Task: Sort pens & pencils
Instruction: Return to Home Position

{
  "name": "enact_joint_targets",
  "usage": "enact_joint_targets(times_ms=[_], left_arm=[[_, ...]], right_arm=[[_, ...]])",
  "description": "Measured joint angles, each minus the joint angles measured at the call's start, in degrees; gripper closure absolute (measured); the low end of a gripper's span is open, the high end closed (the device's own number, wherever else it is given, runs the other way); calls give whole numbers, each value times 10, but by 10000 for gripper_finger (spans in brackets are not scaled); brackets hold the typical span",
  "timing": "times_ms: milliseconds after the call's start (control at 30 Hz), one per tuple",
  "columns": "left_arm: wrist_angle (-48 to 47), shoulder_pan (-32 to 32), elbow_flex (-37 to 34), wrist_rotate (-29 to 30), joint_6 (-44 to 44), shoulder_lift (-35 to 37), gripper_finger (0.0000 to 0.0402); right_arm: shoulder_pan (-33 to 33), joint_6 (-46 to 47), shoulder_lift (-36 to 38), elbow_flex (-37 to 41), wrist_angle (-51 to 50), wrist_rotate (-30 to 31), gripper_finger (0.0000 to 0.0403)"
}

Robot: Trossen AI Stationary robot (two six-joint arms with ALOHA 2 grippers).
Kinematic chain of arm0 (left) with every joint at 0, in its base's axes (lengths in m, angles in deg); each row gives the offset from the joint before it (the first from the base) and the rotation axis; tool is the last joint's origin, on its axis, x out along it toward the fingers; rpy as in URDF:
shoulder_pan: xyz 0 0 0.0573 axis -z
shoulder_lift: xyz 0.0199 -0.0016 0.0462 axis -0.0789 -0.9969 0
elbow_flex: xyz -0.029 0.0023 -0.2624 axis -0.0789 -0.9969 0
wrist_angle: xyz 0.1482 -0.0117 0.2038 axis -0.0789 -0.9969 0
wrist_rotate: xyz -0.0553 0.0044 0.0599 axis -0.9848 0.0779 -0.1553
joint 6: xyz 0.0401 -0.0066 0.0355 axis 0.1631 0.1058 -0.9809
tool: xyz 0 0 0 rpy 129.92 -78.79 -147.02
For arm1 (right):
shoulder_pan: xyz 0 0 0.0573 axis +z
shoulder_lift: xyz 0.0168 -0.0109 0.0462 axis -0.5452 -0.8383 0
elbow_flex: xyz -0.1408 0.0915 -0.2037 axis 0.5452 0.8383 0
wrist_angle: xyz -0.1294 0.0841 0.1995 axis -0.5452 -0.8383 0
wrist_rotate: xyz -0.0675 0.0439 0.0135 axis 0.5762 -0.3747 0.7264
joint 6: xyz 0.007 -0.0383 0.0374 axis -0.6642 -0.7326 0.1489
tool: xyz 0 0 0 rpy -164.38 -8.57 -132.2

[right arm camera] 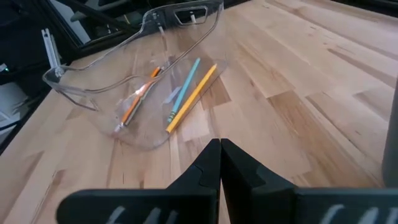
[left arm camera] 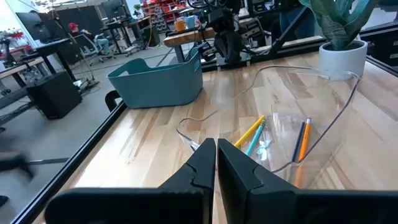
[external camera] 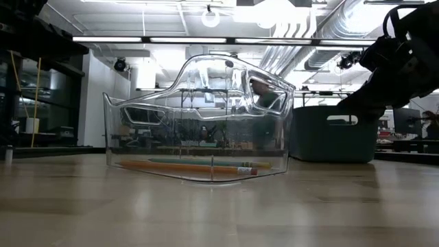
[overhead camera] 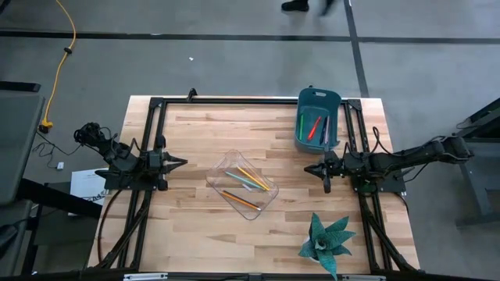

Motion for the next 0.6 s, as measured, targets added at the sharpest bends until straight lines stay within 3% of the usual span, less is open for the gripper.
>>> enact_joint_targets(times_ms=[333, 600], left_arm=[[0, 0, 0, 0, 0, 0, 394], [-4, 0, 0, 0, 0, 0, 394]], right_arm=[[0, -77, 0, 0, 108, -5, 402], [0, -105, 1, 0, 112, -34, 402]])
